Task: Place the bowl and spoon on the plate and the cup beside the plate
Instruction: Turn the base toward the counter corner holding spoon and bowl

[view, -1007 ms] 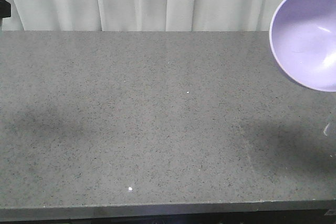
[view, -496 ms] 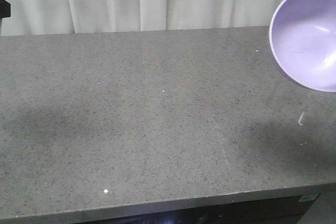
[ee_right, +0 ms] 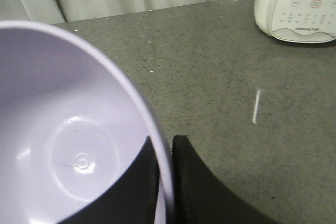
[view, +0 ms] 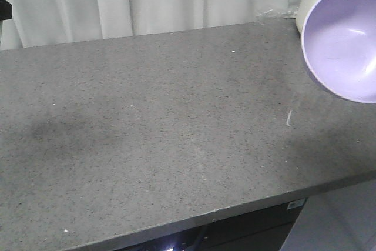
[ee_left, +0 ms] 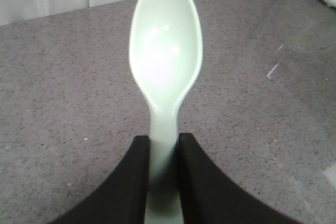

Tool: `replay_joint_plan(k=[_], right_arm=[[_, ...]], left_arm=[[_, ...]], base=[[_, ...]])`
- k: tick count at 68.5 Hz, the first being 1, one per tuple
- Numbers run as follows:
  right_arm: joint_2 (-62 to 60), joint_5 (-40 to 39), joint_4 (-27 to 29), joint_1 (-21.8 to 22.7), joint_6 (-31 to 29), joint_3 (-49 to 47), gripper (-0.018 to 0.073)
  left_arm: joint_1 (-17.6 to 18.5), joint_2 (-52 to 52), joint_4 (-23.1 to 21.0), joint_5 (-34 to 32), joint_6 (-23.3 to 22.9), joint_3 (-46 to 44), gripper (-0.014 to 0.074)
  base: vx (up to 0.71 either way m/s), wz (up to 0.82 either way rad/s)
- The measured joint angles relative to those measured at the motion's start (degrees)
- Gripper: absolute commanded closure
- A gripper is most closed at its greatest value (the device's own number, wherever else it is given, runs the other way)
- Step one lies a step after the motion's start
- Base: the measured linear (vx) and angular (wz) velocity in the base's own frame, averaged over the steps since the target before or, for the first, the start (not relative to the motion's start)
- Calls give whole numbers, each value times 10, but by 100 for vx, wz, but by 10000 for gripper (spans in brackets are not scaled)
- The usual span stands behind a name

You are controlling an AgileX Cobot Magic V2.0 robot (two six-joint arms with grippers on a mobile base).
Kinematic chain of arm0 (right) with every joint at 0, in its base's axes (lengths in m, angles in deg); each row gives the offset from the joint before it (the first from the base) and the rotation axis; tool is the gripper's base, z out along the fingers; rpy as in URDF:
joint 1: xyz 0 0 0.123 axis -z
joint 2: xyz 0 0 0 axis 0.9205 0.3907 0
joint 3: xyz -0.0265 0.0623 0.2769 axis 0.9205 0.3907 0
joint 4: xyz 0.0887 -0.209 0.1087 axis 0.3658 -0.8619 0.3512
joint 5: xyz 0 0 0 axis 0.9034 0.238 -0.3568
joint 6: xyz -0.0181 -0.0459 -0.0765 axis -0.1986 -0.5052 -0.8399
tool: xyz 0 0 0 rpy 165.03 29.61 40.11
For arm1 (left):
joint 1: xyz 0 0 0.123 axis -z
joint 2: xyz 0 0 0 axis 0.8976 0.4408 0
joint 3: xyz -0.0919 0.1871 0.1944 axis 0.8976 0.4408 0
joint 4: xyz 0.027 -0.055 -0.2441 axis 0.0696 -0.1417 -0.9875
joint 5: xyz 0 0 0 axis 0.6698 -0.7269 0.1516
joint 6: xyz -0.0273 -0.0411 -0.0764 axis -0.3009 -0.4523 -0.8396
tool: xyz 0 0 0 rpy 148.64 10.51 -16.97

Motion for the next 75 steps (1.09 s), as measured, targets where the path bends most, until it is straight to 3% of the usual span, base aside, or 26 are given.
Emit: replay_joint_plan(k=[75], right_arm=[[0,0,0,0,0,0,570]], left_arm=[[0,0,0,0,0,0,603]], base=[[0,-41]])
